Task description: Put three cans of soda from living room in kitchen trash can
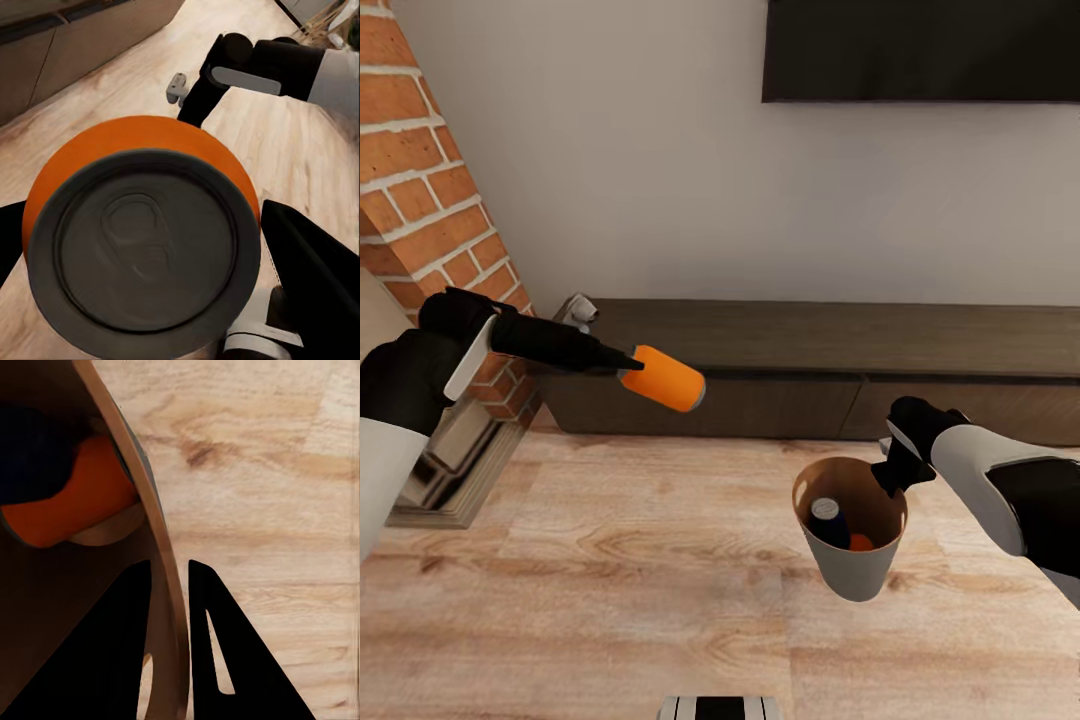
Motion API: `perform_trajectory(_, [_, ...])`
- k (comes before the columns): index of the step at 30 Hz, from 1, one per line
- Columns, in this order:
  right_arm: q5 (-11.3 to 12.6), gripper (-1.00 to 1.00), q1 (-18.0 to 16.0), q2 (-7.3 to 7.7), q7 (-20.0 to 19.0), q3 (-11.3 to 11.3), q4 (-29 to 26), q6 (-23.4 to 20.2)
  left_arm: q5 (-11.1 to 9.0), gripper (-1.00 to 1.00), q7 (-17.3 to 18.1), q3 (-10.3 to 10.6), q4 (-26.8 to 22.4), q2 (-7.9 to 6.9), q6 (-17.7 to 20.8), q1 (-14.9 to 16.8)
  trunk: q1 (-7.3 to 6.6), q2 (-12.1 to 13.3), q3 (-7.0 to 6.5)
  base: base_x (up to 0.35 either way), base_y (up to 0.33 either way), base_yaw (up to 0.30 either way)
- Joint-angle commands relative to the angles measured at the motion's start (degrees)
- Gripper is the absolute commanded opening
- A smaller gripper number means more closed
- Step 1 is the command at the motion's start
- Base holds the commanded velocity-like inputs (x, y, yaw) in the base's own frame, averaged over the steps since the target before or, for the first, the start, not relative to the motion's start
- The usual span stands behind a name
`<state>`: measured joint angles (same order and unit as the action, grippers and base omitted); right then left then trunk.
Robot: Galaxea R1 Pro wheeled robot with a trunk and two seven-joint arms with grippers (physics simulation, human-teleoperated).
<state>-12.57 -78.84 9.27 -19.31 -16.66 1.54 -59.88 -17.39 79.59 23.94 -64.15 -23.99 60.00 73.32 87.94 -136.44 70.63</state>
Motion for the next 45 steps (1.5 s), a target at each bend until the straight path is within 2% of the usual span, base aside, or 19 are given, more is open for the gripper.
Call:
perform_trajectory(1, [0.8, -1.0, 0.0, -0.32, -0.2, 0.8, 0.0, -0.1, 0.2, -1.0, 0.3, 0.2, -0.2, 0.05, 0.0, 0.2, -0.22, 0.4, -0.18, 0.0, 0.0, 0.0])
perform_trajectory(4, [0.8, -1.0, 0.3, -2.42, -0.2, 0.8, 0.0, -0.1, 0.2, -1.0, 1.1, 1.1, -0.6, 0.59, 0.0, 0.8, -0.88, 1.6, -0.72, 0.0, 0.0, 0.0])
perform_trajectory(5, [0.8, -1.0, 0.3, -3.39, -0.1, 0.8, -0.1, -0.1, 0.3, -1.0, 1.2, 2.1, -0.6, 1.28, 0.0, 0.9, -1.1, 2.0, -0.9, 0.0, 0.0, 0.0])
perform_trajectory(7, [0.8, -1.0, 0.3, -5.67, 0.0, 0.8, -0.1, -0.1, 0.4, -1.0, 1.1, 6.2, -0.5, 3.34, 0.0, 1.1, -1.54, 2.8, -1.26, 0.0, 0.0, 0.0])
perform_trajectory(10, [0.8, -1.0, 0.3, -7.17, 0.0, 0.8, -0.1, -0.1, 0.5, -1.0, 0.8, 8.0, -0.4, 4.85, 0.0, 1.3, -2.2, 4.0, -1.8, 0.0, 0.0, 0.0])
perform_trajectory(12, [0.8, -1.0, 0.3, -8.16, 0.0, 0.8, -0.1, -0.1, 1.6, -1.0, 0.2, 9.0, -0.2, 6.86, 0.0, 1.7, -2.64, 4.8, -2.16, 0.0, 0.0, 0.0])
perform_trajectory(14, [0.8, -1.0, 0.3, -9.07, 0.1, 0.8, -0.1, -0.1, 5.1, -1.0, -0.5, 10.4, 0.1, 10.05, 0.0, 1.9, -3.08, 5.6, -2.52, 0.0, 0.0, 0.0])
perform_trajectory(17, [0.8, -1.0, 0.4, -9.56, 0.1, 0.8, -0.1, -0.1, 8.3, -1.0, -0.7, 10.9, 0.4, 12.59, 0.0, 1.9, -3.74, 6.8, -3.06, 0.0, 0.0, 0.0])
perform_trajectory(18, [0.8, -1.0, 0.5, -9.85, 0.1, 0.8, -0.1, -0.1, 10.3, -1.0, -0.8, 11.0, 0.9, 14.19, 0.0, 2.0, -3.96, 7.2, -3.24, 0.0, 0.0, 0.0])
perform_trajectory(22, [0.6, -1.0, 0.9, -10.44, 0.1, 0.8, -0.2, -0.1, 14.5, -1.0, -0.9, 11.1, 1.9, 17.37, 0.0, 2.0, -4.84, 8.8, -3.95, 0.0, 0.0, 0.0])
perform_trajectory(23, [0.6, -1.0, 1.0, -10.56, 0.1, 0.8, -0.2, -0.1, 16.1, -1.0, -1.0, 11.2, 2.2, 18.54, 0.0, 2.0, -5.06, 9.2, -4.13, 0.0, 0.0, 0.0])
perform_trajectory(24, [0.6, -1.0, 1.1, -10.66, 0.2, 0.8, -0.2, -0.1, 18.7, -1.0, -1.0, 11.2, 2.4, 19.9, 0.0, 1.8, -5.27, 9.6, -4.31, 0.0, 0.0, 0.0])
perform_trajectory(26, [0.6, -1.0, 1.1, -10.7, 0.2, 0.7, -0.1, -0.1, 20.4, -1.0, -1.0, 11.3, 2.5, 20.71, 0.0, 1.6, -5.71, 10.4, -4.67, 0.0, 0.0, 0.0])
perform_trajectory(28, [0.6, -1.0, 1.1, -10.81, 0.2, 0.7, -0.2, -0.1, 23.1, -1.0, -1.0, 11.3, 2.6, 22.24, 0.0, 1.4, -6.15, 11.2, -5.03, 0.0, 0.0, 0.0])
perform_trajectory(33, [0.5, -1.0, 1.1, -11.33, 0.2, 0.7, -0.1, -0.1, 26.1, -1.0, -1.1, 12.4, 3.1, 24.49, 0.0, 1.3, -7.25, 13.3, -5.93, 0.0, 0.0, 0.0])
perform_trajectory(35, [0.6, -1.0, 1.1, -11.58, 0.2, 0.7, -0.2, -0.1, 28.7, -1.0, -1.1, 13.3, 5.0, 26.06, 0.0, 1.2, -7.69, 14.1, -6.29, 0.0, 0.0, 0.0])
perform_trajectory(38, [0.5, -1.0, 1.1, -11.79, 0.2, 0.7, -0.2, -0.1, 30.4, -1.0, -1.0, 13.5, 5.8, 27.0, 0.0, 1.1, -8.35, 15.3, -6.83, 0.0, 0.0, 0.0])
perform_trajectory(41, [0.5, -1.0, 1.1, -11.86, 0.2, 0.7, -0.2, -0.1, 31.1, -1.0, -1.1, 13.7, 6.2, 27.75, 0.0, 0.5, -9.01, 16.5, -7.37, 0.0, 0.0, 0.0])
perform_trajectory(45, [0.5, -1.0, 1.1, -11.97, 0.2, 0.7, -0.2, -0.1, 31.5, -1.0, -3.2, 14.0, 6.4, 28.81, 0.0, -1.6, -9.89, 18.1, -8.08, 0.0, 0.0, 0.0])
